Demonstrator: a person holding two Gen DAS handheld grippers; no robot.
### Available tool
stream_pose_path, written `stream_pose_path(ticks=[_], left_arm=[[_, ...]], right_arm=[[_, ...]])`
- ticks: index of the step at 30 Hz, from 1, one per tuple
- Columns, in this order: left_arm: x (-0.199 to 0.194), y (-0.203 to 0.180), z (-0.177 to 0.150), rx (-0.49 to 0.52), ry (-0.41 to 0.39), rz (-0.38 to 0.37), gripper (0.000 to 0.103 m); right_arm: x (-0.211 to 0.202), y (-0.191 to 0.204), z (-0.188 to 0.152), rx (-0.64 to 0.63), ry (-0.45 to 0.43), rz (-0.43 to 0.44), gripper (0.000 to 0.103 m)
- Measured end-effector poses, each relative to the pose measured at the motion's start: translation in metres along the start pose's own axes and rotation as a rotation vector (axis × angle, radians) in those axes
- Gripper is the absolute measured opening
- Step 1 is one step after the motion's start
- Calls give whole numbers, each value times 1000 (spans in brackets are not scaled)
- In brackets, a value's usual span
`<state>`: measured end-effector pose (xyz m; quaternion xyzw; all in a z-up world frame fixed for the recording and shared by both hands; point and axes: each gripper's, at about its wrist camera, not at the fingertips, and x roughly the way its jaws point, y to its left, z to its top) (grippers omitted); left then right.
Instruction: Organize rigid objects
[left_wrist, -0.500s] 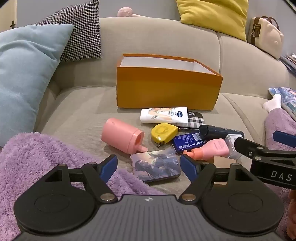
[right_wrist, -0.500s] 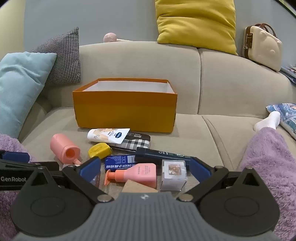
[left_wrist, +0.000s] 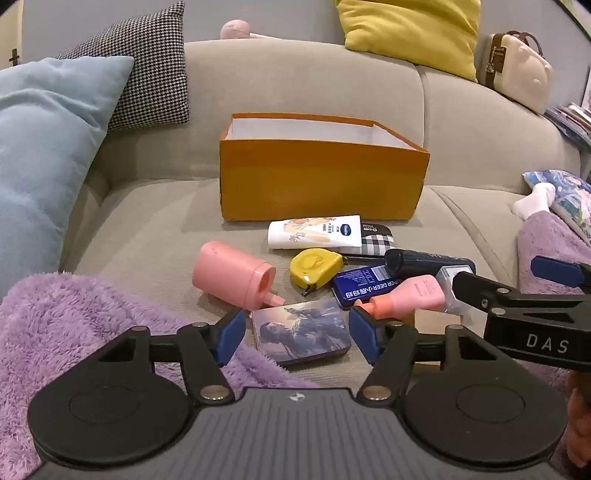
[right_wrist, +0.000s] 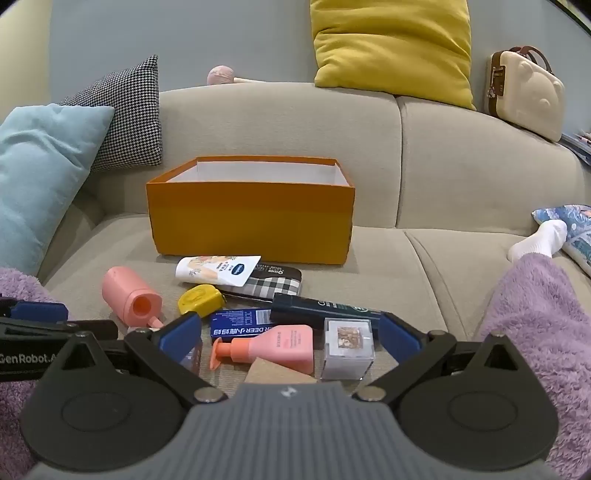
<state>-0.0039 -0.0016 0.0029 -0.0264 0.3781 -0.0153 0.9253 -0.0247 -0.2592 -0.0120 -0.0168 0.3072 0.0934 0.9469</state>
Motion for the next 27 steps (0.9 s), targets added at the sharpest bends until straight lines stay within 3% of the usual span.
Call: stream_pose_path(ticks=[27], left_arm=[[2, 3, -1, -2, 2, 18, 75]], right_arm=[[3, -1, -2, 6, 13, 0, 102]])
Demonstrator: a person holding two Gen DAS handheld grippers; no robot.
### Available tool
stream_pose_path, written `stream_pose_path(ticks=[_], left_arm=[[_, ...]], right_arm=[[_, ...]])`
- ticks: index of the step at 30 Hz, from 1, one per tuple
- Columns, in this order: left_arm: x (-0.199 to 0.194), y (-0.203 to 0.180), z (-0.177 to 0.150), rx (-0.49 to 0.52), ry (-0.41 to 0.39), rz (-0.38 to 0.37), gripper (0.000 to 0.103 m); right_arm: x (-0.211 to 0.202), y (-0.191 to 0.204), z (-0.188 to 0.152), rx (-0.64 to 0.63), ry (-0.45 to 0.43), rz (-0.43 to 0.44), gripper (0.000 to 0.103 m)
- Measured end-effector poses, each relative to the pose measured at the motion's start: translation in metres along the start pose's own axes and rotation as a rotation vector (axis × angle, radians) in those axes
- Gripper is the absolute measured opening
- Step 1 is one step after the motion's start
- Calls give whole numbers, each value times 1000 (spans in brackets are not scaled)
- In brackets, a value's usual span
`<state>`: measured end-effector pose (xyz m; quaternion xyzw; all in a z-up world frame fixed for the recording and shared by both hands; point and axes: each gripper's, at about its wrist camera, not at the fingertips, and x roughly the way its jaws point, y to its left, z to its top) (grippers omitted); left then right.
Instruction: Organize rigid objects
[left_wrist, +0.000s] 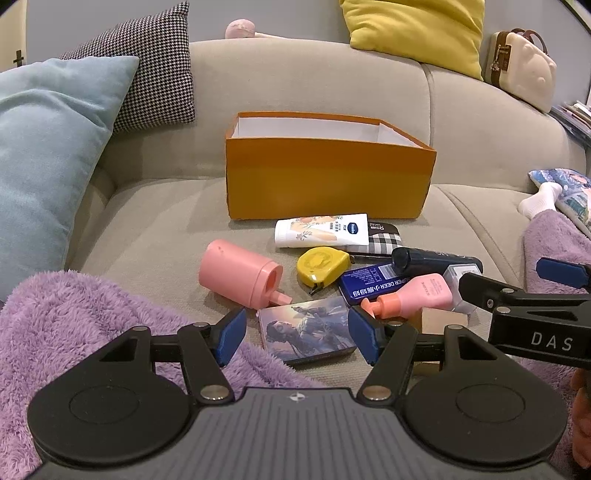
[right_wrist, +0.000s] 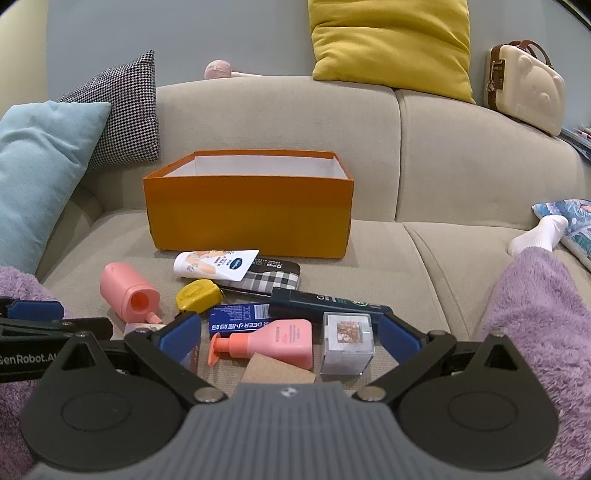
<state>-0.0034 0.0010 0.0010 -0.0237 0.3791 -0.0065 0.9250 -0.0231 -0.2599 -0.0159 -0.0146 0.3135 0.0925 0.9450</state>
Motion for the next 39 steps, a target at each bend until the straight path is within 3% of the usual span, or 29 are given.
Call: stream_pose_path(ticks=[22, 29, 35, 39], left_arm=[[0, 1, 0, 0, 2, -1, 75], [-10, 4, 2, -7, -41, -1, 75], [-5, 11, 3, -21, -3, -27, 75], [7, 14, 5, -21, 66, -74, 74]], right_arm=[[0, 1, 1, 1, 4, -1, 102], [7, 6, 1, -12, 29, 8, 102], [15, 16, 0, -58, 82, 43, 102], [23, 18, 2, -65, 127, 82, 99]])
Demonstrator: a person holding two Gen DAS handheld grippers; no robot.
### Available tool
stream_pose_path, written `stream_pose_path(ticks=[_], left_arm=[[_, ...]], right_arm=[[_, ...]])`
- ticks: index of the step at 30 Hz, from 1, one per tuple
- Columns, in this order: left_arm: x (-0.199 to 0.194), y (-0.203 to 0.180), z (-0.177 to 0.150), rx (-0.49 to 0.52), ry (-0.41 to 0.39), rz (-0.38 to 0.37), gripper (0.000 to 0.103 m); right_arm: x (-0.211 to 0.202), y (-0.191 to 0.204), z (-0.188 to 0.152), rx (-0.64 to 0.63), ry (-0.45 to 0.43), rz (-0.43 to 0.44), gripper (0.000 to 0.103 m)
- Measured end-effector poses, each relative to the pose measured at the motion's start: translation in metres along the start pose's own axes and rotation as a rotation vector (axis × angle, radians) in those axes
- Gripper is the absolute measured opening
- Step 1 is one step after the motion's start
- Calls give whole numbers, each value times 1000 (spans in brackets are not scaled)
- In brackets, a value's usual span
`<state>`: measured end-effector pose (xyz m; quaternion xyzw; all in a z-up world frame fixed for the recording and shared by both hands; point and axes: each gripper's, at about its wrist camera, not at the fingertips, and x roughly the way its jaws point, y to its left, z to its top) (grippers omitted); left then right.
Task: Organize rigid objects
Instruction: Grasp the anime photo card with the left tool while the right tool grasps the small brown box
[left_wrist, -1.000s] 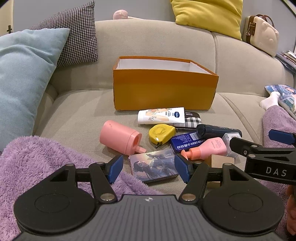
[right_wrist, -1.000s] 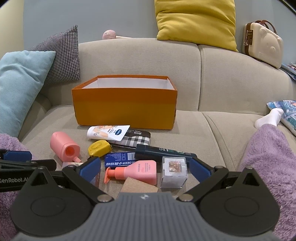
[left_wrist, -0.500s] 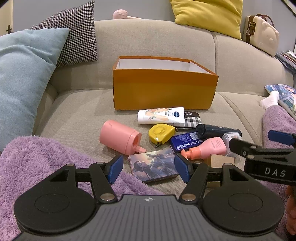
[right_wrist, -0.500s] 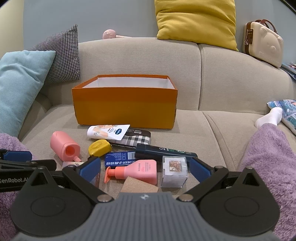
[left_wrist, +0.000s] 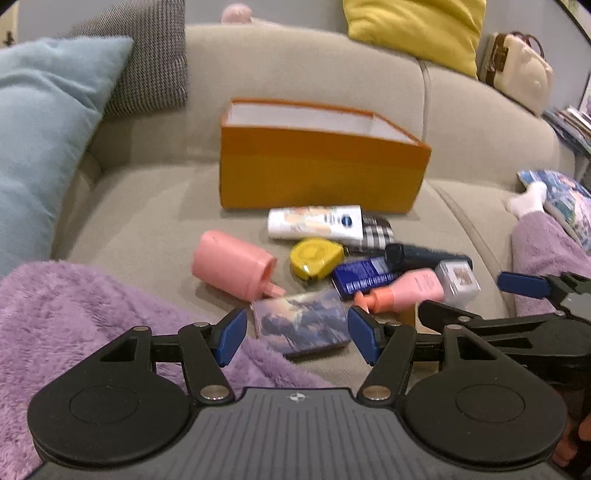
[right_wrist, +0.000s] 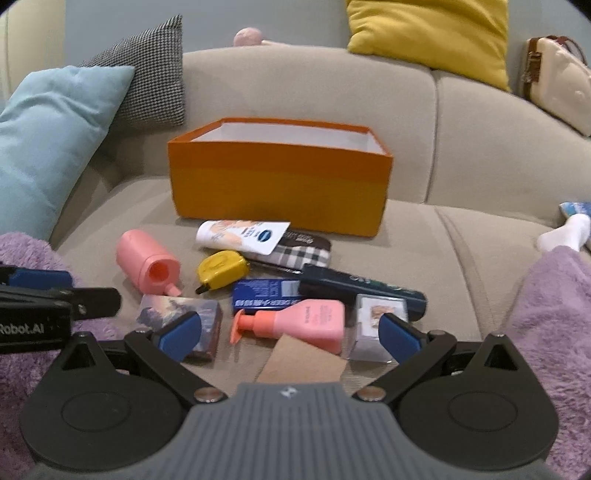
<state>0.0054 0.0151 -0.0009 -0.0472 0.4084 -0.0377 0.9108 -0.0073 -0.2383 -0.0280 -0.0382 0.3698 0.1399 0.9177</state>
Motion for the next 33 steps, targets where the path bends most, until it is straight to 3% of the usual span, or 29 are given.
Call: stream_pose_path(ticks=[4, 6, 8, 14, 19, 22, 24, 26, 28, 33], left_arm=[[11, 6, 1, 22, 69, -47, 73], [17, 10, 4, 32, 108, -81, 67], [26, 14, 9, 41, 153, -107, 63], [51, 13, 20, 133, 215, -86, 60], [71, -6, 19, 316, 275, -135, 60], [80, -17, 16, 412, 305, -138, 61], [88, -25, 13, 487, 333, -114, 61], [92, -35, 9, 601, 342, -55, 63], [96, -45, 2, 730, 336, -4, 73], [108, -54, -9, 892, 336, 38, 82]], right_arm=[[13, 0, 2, 4, 72, 59, 76], [19, 0, 3, -1, 101, 76, 73], [27, 0, 5, -1, 128, 102, 60], [52, 4, 8, 6, 203, 165, 40], [51, -1, 12, 13, 213, 130, 40], [44, -16, 9, 60, 226, 110, 48], [43, -26, 7, 83, 257, 84, 54], [43, -36, 5, 112, 287, 57, 72], [47, -43, 2, 148, 316, 67, 75], [65, -48, -3, 212, 379, 118, 77]])
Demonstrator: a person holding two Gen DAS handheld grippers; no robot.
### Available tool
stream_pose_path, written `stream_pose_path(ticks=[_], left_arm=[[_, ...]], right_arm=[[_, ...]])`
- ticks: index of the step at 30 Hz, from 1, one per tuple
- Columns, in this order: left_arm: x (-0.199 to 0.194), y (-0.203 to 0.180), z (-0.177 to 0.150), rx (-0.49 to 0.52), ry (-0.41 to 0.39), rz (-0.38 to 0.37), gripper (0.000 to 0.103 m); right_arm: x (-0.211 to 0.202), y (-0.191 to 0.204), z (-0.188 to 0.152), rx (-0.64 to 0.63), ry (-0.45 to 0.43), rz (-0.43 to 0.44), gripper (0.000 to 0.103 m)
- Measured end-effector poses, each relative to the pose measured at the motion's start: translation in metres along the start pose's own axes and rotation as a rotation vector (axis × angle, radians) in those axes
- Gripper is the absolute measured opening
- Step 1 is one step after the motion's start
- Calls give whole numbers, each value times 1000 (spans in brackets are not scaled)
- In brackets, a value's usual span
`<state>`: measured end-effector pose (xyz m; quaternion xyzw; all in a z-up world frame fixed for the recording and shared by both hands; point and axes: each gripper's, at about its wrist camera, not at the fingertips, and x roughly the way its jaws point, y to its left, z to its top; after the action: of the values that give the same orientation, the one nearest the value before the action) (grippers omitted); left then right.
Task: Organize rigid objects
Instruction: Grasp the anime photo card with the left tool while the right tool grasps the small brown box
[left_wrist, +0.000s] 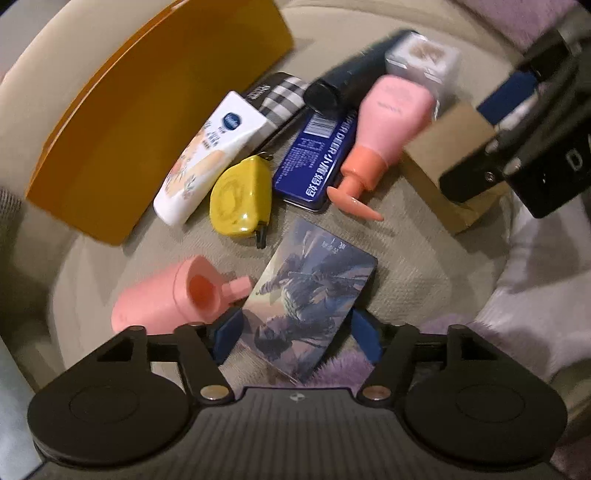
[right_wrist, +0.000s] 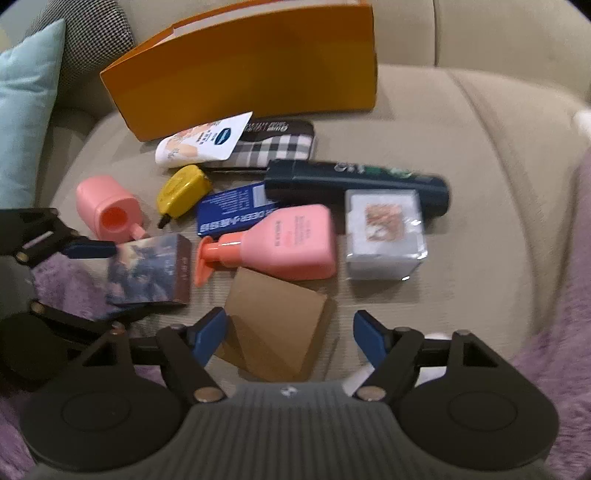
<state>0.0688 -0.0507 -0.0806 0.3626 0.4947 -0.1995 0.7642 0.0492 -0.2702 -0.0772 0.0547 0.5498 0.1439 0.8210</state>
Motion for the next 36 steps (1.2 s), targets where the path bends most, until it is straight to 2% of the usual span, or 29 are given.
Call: stream_pose_path(ticks=[2, 5, 6, 9, 11, 13, 18, 19, 21, 24, 27, 33, 36], left_arm=[[4, -5, 3, 46, 3, 18, 86], [10, -10, 6, 93, 8, 27, 87], [12, -12, 7, 100, 8, 29, 87], [17, -13, 11, 100, 9, 25, 86], [18, -9, 11, 73, 8, 4, 81], [15, -1, 10, 15, 1, -19, 79], [-1, 31, 5, -300, -4, -113, 78], [-2, 38, 4, -364, -8, -143, 78], [-6, 55, -2, -546, -17, -252, 77], [-10, 66, -9, -713, -34, -366, 77], [-12, 61, -10, -754, -23, -404, 77], [6, 48, -10, -798, 16, -405, 77], [12, 48, -14, -815, 6, -403, 75]], right_arm=[[6, 2, 0, -1, 20, 7, 81], [18, 1, -1, 12, 78, -7, 80], [21, -3, -2, 41, 96, 12, 80], [23, -9, 0, 82, 103, 37, 80], [22, -9, 0, 89, 101, 42, 80], [22, -12, 0, 110, 97, 61, 80], [12, -27, 0, 193, 59, 102, 79], [12, -31, 0, 221, 57, 111, 78], [11, -40, -1, 284, 66, 138, 78], [8, -54, -6, 382, 75, 185, 74], [3, -62, -8, 435, 54, 200, 72], [11, -80, -9, 547, 32, 248, 71], [18, -79, -6, 545, 41, 266, 72]])
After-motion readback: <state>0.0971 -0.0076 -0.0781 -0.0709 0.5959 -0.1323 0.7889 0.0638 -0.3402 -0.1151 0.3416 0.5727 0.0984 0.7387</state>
